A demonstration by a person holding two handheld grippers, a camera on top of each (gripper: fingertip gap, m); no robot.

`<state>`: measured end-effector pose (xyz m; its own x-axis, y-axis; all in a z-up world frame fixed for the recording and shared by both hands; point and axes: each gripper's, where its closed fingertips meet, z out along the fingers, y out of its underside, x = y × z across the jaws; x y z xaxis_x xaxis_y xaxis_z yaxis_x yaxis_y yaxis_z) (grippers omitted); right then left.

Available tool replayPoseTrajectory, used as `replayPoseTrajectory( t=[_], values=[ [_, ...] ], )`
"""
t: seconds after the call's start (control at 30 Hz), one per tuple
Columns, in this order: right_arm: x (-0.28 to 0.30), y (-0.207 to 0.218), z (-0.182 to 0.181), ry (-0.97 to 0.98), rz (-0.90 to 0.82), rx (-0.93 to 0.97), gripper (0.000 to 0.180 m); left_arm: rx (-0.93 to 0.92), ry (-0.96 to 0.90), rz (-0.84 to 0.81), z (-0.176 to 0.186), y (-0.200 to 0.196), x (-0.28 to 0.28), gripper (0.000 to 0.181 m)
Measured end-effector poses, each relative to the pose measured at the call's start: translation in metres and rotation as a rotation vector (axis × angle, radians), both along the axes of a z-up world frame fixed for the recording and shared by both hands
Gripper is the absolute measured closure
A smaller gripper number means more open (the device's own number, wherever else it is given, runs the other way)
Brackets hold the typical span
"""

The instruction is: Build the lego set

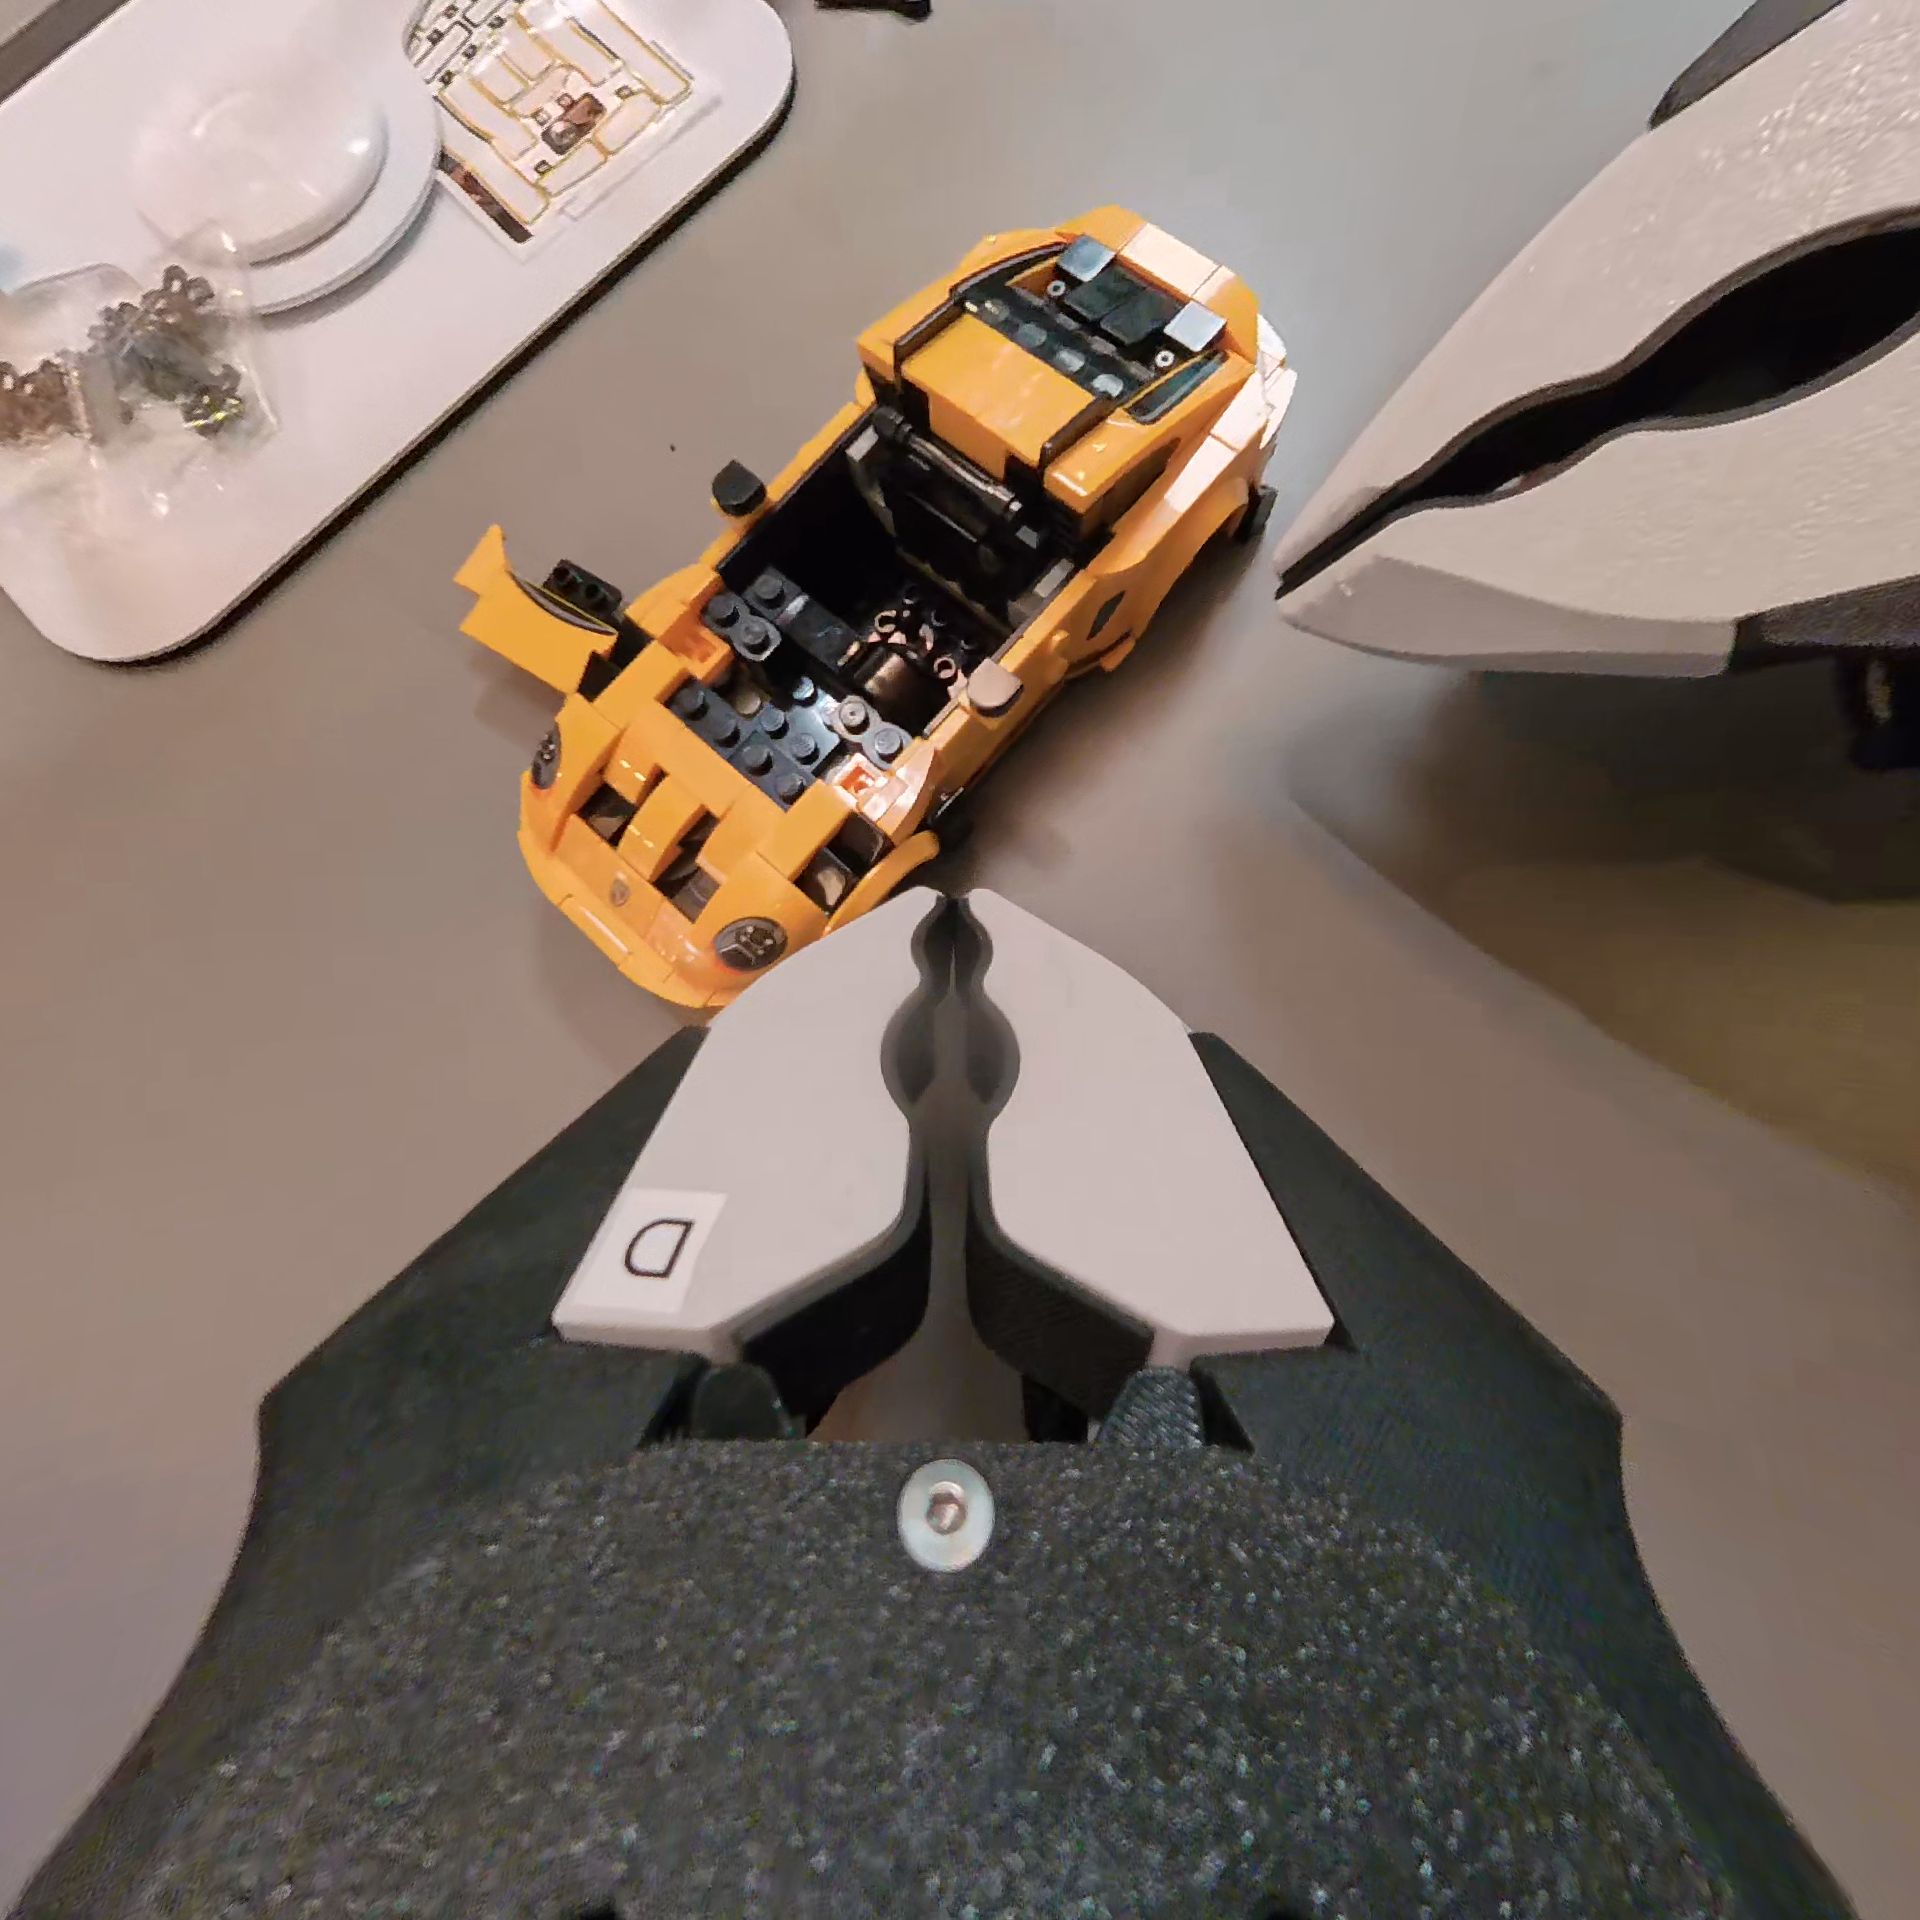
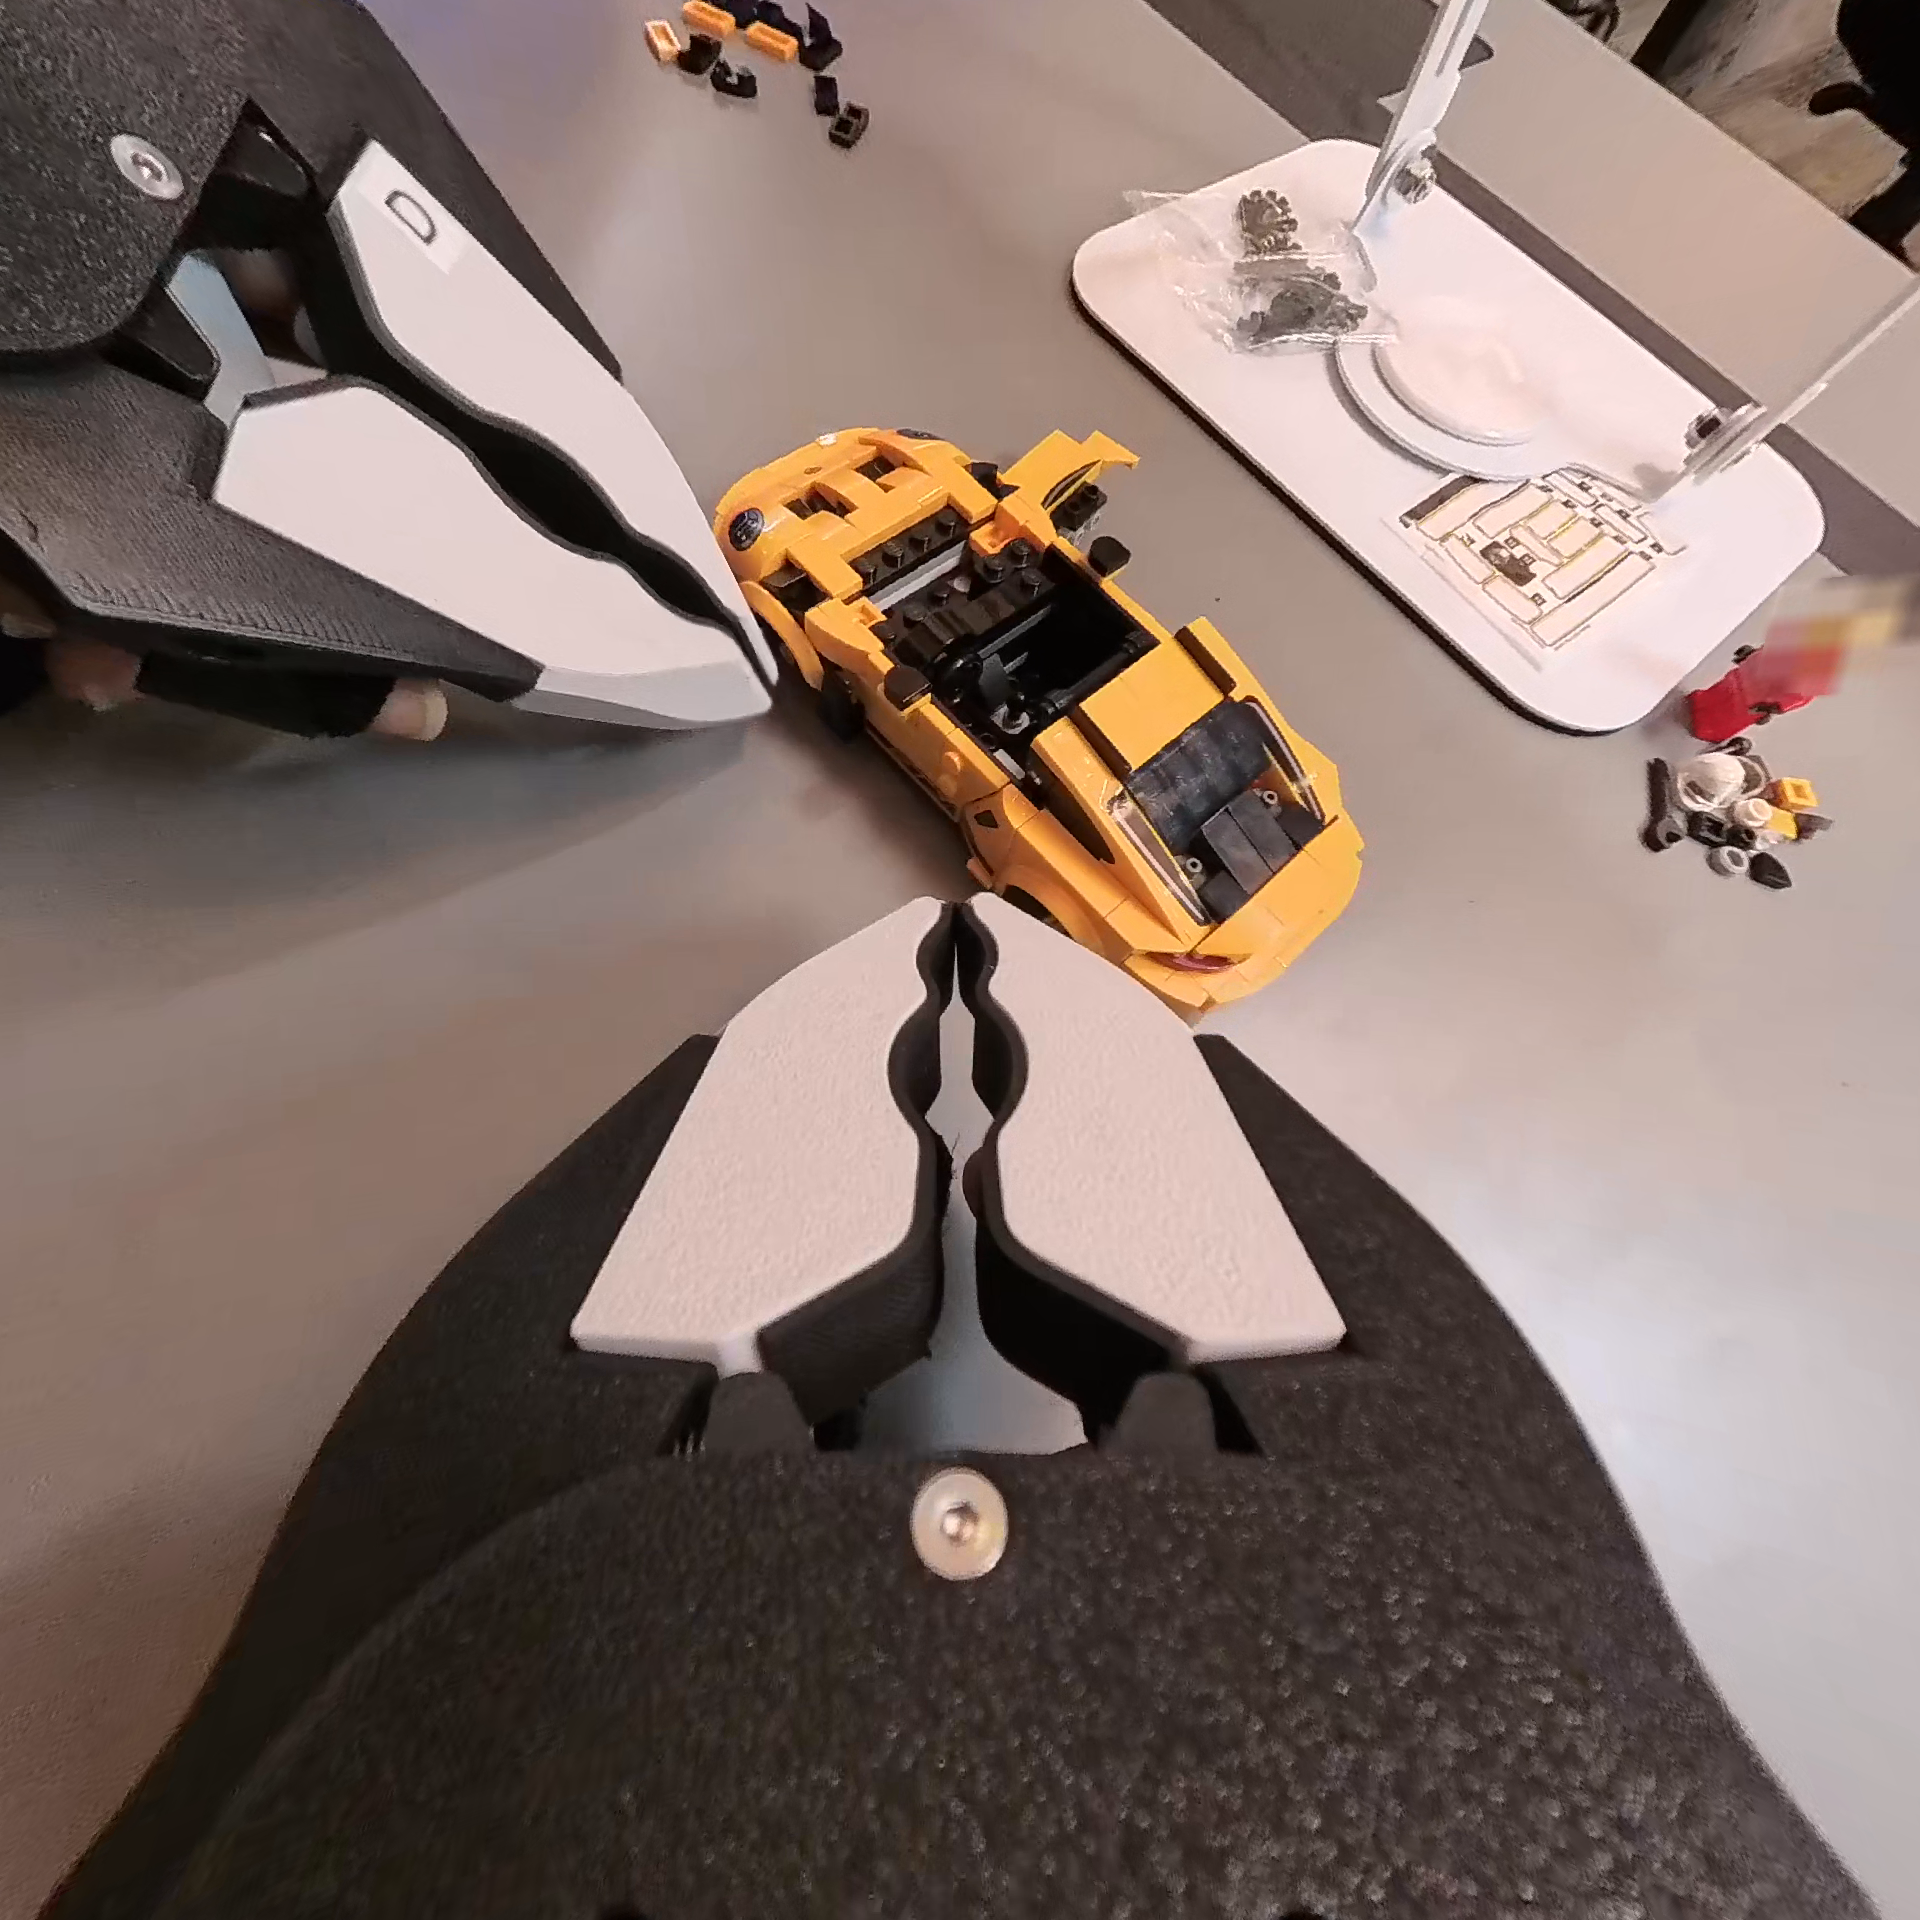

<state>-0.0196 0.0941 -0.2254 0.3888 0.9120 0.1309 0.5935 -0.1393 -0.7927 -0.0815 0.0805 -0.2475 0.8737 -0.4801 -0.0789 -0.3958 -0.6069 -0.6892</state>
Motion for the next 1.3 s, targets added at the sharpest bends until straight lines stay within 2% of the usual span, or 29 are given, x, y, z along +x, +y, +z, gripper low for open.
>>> replayPoseTrajectory(
  t=[0.37, 0.53, 0.63, 0.77, 0.9, 1.3],
  values=[
    [-0.002, -0.006, -0.002, 0.000, 0.024, -0.001, 0.180, 0.042, 0.043, 0.013, 0.004, 0.000, -0.013, 0.181],
    [-0.001, -0.006, 0.000, -0.001, 0.035, 0.008, 0.180, 0.105, -0.025, -0.071, 0.037, 0.002, -0.033, 0.181],
    [-0.003, -0.007, -0.003, -0.004, 0.049, -0.002, 0.180, 0.121, -0.030, -0.091, 0.054, 0.019, -0.056, 0.181],
    [-0.003, -0.009, -0.004, -0.011, 0.065, 0.011, 0.180, 0.079, 0.024, -0.126, 0.037, 0.058, -0.075, 0.181],
    [-0.001, -0.007, 0.001, 0.006, 0.067, 0.027, 0.180, 0.067, 0.105, -0.186, 0.015, 0.072, -0.069, 0.181],
    [0.000, -0.008, 0.005, 0.025, 0.072, 0.026, 0.180, 0.056, 0.082, -0.261, 0.014, 0.059, -0.048, 0.181]
  ],
)
